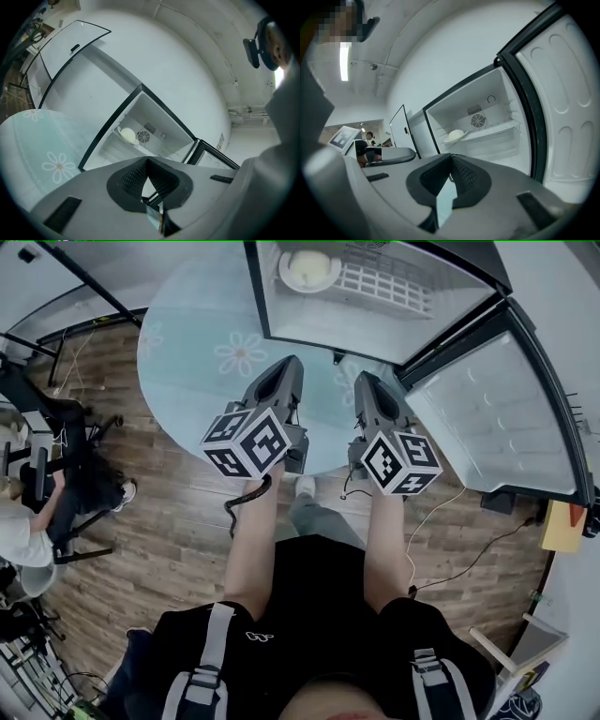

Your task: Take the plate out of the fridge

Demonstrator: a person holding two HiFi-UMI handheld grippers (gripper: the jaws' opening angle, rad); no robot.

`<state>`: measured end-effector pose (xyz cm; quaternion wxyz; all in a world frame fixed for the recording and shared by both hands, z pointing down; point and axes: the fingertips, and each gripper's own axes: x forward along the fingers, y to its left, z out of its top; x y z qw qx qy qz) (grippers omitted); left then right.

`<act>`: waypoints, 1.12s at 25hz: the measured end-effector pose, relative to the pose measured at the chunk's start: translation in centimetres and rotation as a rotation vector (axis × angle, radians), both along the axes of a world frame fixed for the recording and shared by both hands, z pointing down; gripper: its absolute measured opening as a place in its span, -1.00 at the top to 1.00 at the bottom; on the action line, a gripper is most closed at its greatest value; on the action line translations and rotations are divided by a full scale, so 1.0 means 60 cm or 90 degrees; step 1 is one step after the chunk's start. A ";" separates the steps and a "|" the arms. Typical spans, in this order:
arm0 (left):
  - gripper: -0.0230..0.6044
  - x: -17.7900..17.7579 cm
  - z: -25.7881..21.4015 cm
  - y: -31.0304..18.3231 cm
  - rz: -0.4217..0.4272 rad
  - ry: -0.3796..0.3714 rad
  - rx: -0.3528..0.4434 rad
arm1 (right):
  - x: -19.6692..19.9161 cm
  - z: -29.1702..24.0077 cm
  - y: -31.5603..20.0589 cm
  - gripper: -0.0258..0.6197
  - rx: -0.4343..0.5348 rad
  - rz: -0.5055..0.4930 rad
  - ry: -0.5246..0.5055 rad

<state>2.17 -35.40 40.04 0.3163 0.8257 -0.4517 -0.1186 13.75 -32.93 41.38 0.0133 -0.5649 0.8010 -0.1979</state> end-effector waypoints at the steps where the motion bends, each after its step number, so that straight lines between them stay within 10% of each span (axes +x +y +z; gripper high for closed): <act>1: 0.96 0.004 -0.003 -0.005 0.001 0.001 -0.002 | 0.002 -0.005 -0.011 0.91 0.004 -0.004 -0.007; 28: 0.95 -0.042 -0.007 -0.142 -0.110 -0.007 -0.025 | -0.040 -0.059 -0.164 0.90 0.073 -0.066 -0.104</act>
